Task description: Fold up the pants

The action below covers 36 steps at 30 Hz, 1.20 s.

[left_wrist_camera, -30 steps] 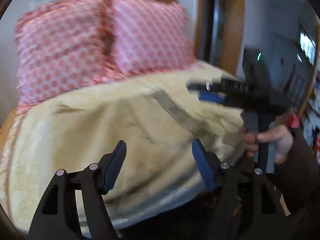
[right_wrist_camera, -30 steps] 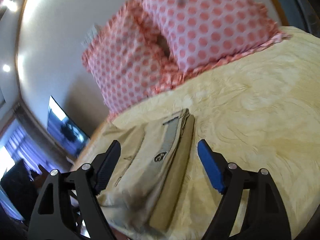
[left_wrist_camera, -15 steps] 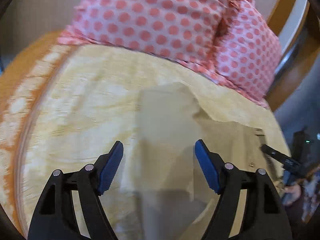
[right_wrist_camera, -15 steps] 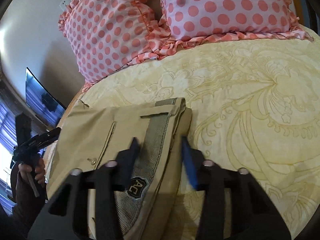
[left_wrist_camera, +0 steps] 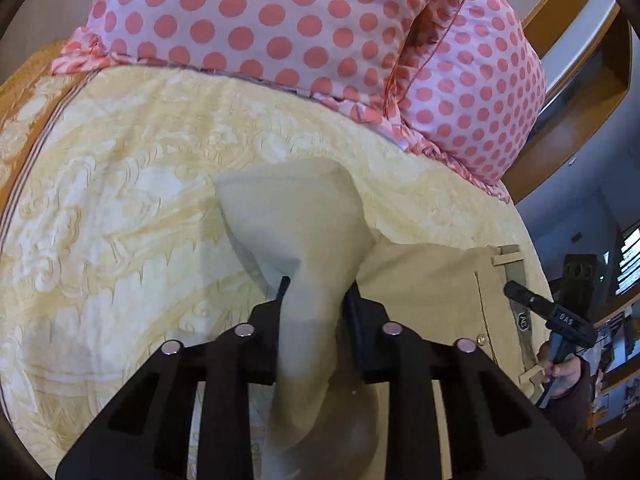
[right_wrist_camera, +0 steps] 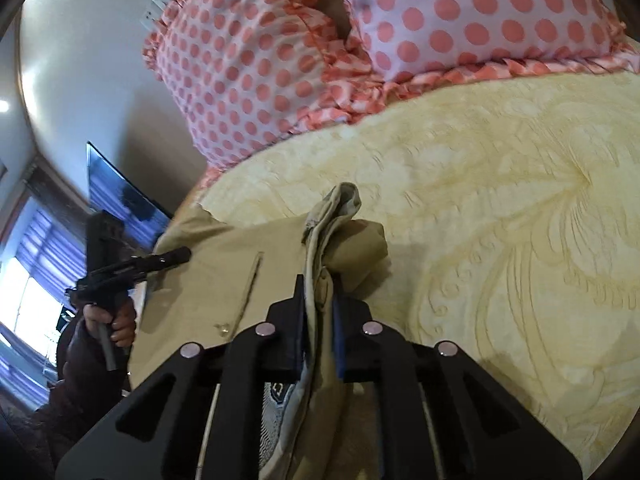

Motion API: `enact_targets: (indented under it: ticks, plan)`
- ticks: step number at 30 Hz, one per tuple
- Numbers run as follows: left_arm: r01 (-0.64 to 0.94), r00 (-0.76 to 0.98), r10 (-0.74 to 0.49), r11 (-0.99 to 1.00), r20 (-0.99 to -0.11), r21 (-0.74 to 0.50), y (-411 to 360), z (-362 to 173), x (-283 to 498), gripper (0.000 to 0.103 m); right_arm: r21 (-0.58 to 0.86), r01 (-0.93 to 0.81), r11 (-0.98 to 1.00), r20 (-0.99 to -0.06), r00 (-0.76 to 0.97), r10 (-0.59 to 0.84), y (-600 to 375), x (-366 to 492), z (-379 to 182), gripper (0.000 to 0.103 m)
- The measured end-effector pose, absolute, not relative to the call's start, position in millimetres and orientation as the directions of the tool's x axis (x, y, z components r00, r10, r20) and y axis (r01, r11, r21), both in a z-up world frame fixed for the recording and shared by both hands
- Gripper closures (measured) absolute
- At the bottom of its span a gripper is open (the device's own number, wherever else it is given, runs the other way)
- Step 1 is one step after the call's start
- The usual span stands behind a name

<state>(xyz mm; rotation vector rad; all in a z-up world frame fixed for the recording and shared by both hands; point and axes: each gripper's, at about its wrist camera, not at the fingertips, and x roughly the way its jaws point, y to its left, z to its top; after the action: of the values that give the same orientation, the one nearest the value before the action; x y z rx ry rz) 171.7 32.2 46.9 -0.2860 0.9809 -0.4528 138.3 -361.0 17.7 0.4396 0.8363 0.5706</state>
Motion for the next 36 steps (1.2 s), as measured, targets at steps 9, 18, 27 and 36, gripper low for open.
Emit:
enact_targets:
  ticks: [9, 18, 27, 36]
  plan:
    - [0.214, 0.576, -0.382, 0.924, -0.723, -0.318, 2.1, 65.3, 255.5, 0.084, 0.505, -0.276, 0.818, -0.543, 0.635, 0.550, -367.4, 224.0, 51.6, 0.093]
    - [0.105, 0.576, -0.296, 0.951, -0.762, -0.290, 11.0, 50.5, 271.0, 0.065, 0.405, -0.111, 0.907, -0.692, 0.611, 0.384, -377.0, 251.6, 23.4, 0.054]
    - [0.258, 0.595, -0.469, 0.881, -0.653, -0.397, 5.9, 86.5, 156.5, 0.046, 0.538, -0.301, 0.788, -0.528, 0.608, 0.593, -357.8, 161.6, 54.5, 0.034]
    - [0.207, 0.492, -0.502, 0.861, -0.711, -0.464, -14.4, 45.7, 163.9, 0.045, 0.740, -0.090, 0.667, -0.504, 0.582, 0.638, -365.4, 162.6, 11.0, 0.025]
